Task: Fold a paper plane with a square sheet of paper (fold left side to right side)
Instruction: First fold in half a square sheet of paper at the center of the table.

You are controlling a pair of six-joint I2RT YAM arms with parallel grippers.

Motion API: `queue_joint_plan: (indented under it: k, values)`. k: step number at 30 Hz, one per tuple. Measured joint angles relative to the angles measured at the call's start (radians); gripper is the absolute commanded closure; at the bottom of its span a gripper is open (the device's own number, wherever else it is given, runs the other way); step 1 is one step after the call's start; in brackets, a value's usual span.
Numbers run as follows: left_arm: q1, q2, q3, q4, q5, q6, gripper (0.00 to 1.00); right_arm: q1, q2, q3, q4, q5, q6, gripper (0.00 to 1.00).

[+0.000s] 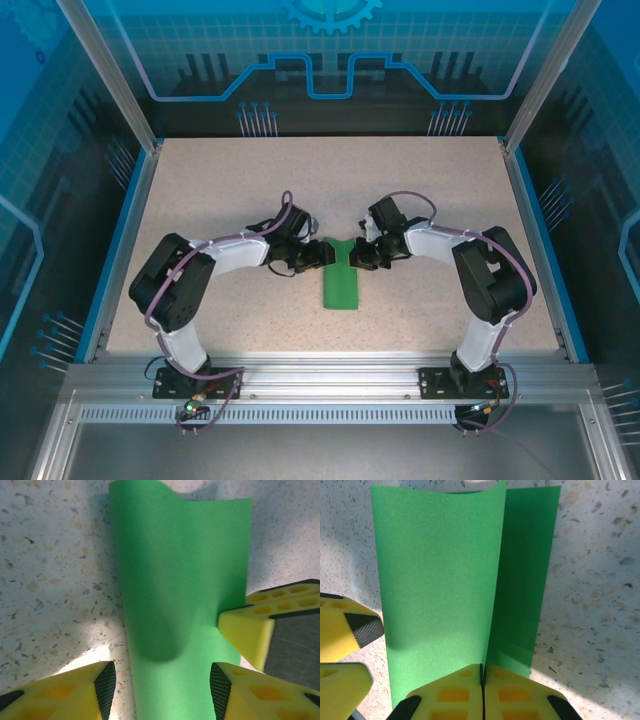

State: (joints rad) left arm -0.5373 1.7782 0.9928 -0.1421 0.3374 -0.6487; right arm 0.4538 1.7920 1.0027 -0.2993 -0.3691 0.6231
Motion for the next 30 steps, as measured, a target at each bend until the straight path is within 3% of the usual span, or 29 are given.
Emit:
queue_joint_plan:
  k: [7, 12, 20, 30]
  values:
    - [-0.009, 0.061, 0.051, -0.051, -0.010, 0.000, 0.50, 0.000, 0.003, 0.000, 0.000, 0.005, -0.002, 0.86]
    - [-0.013, 0.088, 0.077, -0.087, -0.019, -0.003, 0.53, 0.006, 0.003, 0.000, -0.008, 0.039, -0.010, 0.70]
    - [-0.015, 0.119, 0.134, -0.165, -0.027, -0.003, 0.54, 0.006, -0.111, -0.040, -0.038, 0.209, -0.003, 0.31]
    - [-0.021, 0.149, 0.192, -0.238, -0.038, 0.005, 0.53, -0.008, -0.335, -0.171, -0.021, 0.381, 0.043, 0.13]
